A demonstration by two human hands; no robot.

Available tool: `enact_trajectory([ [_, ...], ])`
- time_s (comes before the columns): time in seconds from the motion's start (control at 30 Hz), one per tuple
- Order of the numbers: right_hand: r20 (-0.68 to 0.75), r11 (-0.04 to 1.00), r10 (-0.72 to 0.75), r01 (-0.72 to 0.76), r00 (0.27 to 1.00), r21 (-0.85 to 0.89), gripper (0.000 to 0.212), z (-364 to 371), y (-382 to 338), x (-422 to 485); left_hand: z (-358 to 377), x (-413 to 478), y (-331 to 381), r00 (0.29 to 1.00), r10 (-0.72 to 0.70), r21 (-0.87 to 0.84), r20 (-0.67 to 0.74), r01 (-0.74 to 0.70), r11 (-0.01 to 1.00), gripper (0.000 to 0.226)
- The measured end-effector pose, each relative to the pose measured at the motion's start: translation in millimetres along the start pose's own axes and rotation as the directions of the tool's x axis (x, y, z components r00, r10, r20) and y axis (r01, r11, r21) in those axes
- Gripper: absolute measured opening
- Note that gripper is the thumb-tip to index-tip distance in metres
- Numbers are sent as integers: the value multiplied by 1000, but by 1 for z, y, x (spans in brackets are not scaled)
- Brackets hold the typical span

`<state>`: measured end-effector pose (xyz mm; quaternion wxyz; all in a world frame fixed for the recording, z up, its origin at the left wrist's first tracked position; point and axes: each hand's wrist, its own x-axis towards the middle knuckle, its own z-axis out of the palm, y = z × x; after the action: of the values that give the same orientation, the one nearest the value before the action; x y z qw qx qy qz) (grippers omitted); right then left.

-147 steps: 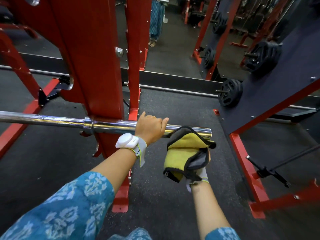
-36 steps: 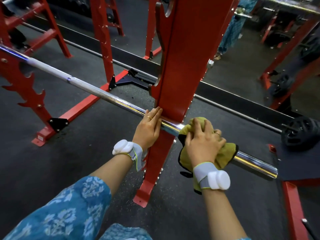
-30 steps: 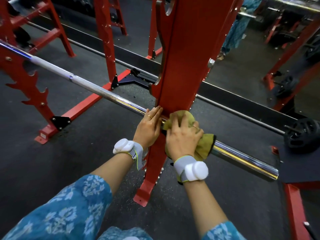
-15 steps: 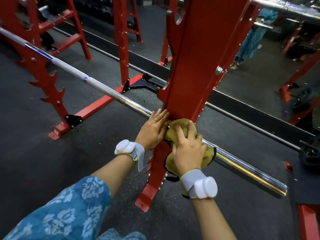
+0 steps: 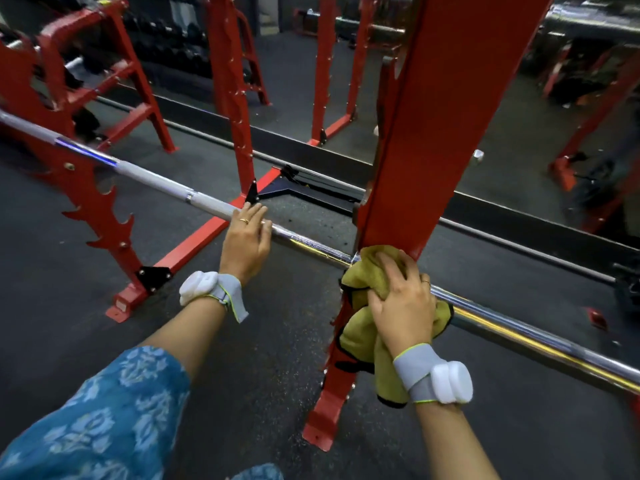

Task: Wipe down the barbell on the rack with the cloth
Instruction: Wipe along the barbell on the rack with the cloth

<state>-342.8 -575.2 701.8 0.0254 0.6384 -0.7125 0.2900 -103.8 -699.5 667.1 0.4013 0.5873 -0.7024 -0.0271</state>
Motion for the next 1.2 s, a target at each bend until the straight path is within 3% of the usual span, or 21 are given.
enact_trajectory([
  [0.13, 16, 993, 105, -106, 994, 48, 60, -2, -11, 2, 0, 31, -18, 995, 60, 37, 77, -63, 997, 46],
  [0.33, -109, 968, 246, -237, 963, 86, 58, 5, -42, -11, 18, 54, -41, 926, 314, 156, 207, -349, 924, 48],
  [0.47, -214, 967, 230, -199, 949, 157, 56, 9, -75, -21, 23, 51, -42, 934, 310, 260, 180, -349, 900, 49],
  [0.53, -235, 980, 192, -176, 953, 89, 56, 12, -92, -18, 26, 52, -45, 937, 311, 266, 156, -343, 901, 48],
  [0.6, -165, 978, 196, -204, 967, -32, 57, 13, -101, -9, 28, 50, -45, 936, 331, 287, 122, -353, 891, 47],
  [0.7, -7, 915, 294, -283, 956, -287, 62, 29, -105, 5, 30, 49, -45, 926, 365, 268, 90, -376, 887, 46],
  [0.8, -25, 856, 266, -248, 964, -453, 60, 47, -114, 15, 29, 50, -47, 925, 374, 249, 69, -379, 891, 46],
  [0.9, -22, 858, 268, -249, 963, -450, 57, 53, -117, 21, 30, 50, -47, 922, 385, 255, 36, -381, 889, 45],
  [1.03, 27, 873, 143, -114, 989, -475, 61, 52, -108, 13, 31, 50, -46, 925, 379, 258, 23, -372, 892, 45],
  [1.13, -22, 854, 188, -175, 982, -490, 60, 47, -108, 15, 30, 50, -45, 924, 381, 258, 17, -373, 891, 45],
  [1.2, -14, 854, 300, -275, 954, -442, 54, 49, -115, 24, 30, 50, -45, 923, 385, 251, 12, -375, 892, 45],
])
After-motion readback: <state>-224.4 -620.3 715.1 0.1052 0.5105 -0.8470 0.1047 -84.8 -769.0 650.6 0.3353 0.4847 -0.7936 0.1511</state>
